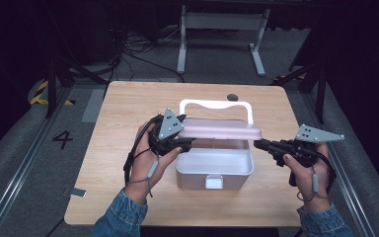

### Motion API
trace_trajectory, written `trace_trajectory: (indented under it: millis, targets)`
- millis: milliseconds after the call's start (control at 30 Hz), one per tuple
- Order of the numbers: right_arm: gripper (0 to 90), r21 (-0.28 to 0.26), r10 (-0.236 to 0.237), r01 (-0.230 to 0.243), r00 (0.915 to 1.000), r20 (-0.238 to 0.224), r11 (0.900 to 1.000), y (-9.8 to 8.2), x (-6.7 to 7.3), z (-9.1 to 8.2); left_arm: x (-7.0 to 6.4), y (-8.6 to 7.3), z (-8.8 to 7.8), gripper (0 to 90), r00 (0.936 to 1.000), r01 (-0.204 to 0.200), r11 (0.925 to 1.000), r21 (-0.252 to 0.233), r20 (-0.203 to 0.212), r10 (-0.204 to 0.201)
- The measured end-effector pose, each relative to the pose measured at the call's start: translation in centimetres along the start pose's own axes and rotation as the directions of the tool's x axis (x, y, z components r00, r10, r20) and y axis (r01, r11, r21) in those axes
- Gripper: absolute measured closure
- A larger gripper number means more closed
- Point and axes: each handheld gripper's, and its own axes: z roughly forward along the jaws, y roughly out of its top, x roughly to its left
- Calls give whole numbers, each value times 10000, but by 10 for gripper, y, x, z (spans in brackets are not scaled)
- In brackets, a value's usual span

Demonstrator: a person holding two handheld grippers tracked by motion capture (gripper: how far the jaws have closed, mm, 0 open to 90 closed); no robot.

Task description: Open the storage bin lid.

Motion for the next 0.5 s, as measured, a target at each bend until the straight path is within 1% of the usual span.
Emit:
trace_trajectory:
  millis: [67, 200, 367, 400, 500]
  targets:
    - [900, 7, 21, -21, 10000, 55, 10000, -1, -1, -2, 2, 0, 0, 419, 10000, 36, 10000, -63, 43, -35]
    - [873, 10, 102, -102, 9998, 184, 9999, -3, -2, -6, 4, 0, 1, 435, 9998, 164, 9997, -161, 108, -162]
    - [855, -24, 166, -165, 9988, 471, 9999, -6, -7, -15, 8, 0, 1, 455, 9999, 97, 9997, -206, 141, -95]
    - [851, -61, 182, -179, 9985, 514, 9998, -6, -8, -16, 8, 0, 1, 461, 9997, 144, 9996, -225, 219, -139]
    - [842, -19, 227, -226, 9982, 549, 9997, -7, -9, -18, 10, 0, 1, 464, 9996, 205, 9994, -275, 219, -199]
